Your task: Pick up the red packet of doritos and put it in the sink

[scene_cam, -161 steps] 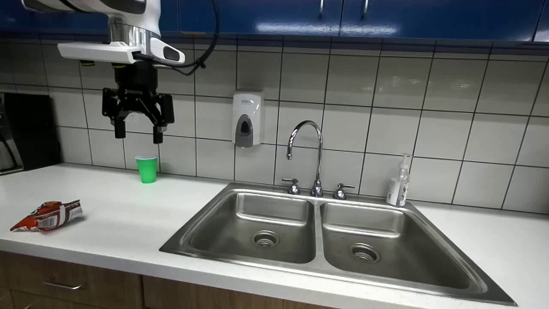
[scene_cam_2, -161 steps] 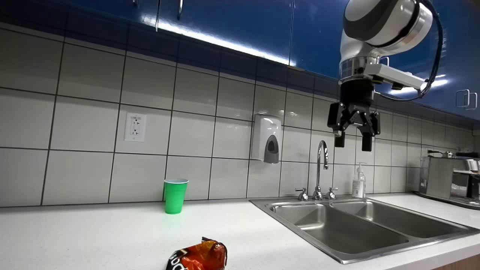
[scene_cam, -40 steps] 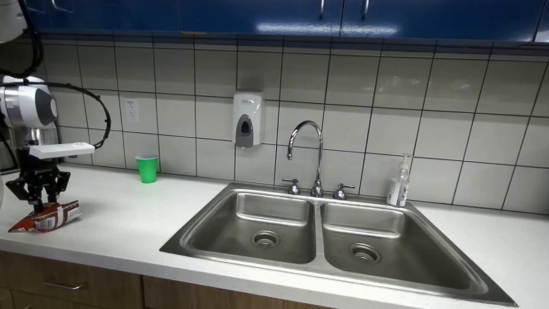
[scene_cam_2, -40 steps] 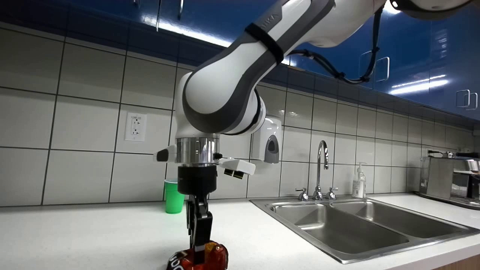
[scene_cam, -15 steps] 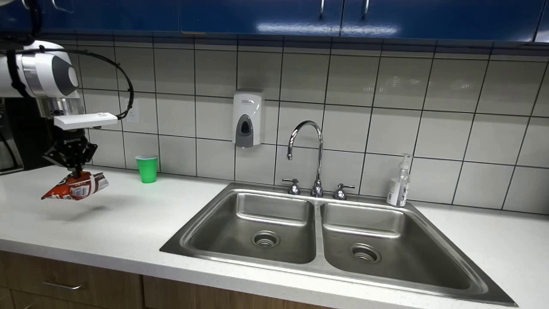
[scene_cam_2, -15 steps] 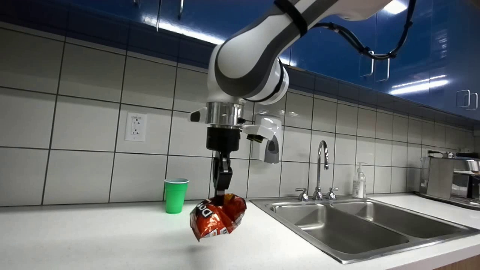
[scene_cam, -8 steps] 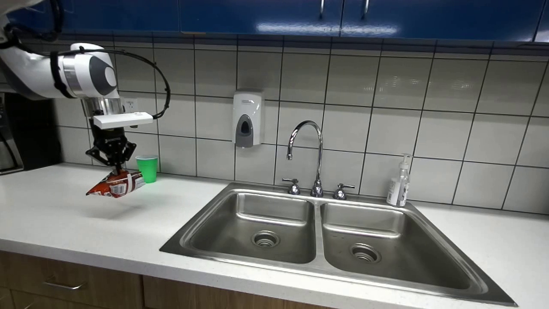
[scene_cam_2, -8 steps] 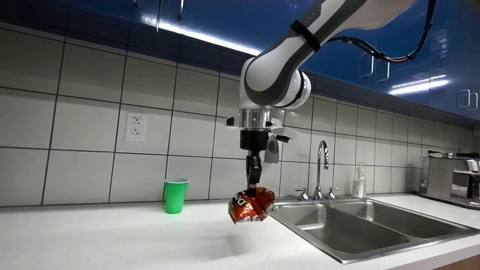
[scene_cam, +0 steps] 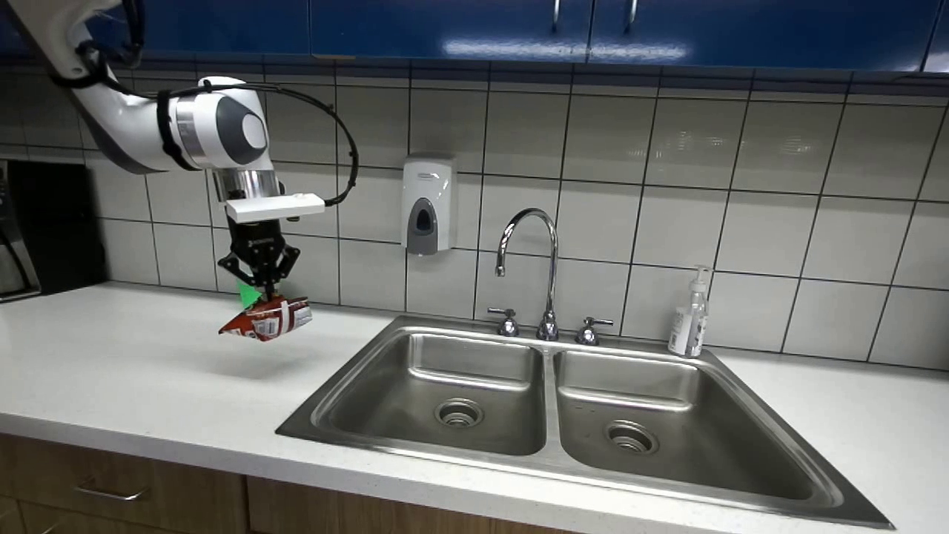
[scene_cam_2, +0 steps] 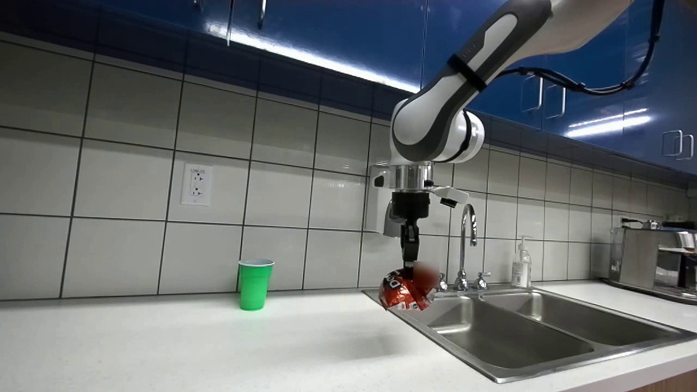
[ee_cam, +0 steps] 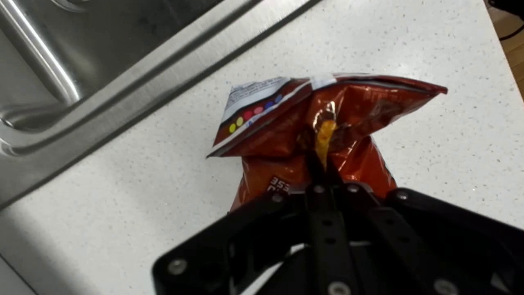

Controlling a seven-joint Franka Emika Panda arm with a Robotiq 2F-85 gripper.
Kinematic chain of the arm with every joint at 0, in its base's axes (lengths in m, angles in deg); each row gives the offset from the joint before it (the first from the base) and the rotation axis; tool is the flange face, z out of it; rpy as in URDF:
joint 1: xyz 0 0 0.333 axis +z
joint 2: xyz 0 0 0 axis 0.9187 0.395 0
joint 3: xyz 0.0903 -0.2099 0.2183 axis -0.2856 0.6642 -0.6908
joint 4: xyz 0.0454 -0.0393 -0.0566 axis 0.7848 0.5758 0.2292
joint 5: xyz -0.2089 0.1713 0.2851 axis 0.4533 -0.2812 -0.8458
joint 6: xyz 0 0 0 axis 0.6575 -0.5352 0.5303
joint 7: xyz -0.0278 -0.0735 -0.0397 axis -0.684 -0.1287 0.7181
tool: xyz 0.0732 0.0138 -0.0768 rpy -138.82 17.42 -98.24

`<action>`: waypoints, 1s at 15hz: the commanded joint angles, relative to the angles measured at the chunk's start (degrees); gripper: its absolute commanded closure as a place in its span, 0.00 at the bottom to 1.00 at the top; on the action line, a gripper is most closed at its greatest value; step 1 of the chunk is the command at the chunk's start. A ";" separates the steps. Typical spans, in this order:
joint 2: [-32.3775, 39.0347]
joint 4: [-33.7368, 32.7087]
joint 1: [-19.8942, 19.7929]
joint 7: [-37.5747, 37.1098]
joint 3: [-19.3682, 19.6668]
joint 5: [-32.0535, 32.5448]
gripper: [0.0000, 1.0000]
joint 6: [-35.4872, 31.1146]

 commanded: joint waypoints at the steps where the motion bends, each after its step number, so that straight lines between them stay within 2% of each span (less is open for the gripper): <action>1: -1.64 1.35 -2.42 -1.33 1.82 0.96 1.00 0.01; 15: 3.94 -1.62 -10.37 -0.53 9.76 1.35 1.00 -1.36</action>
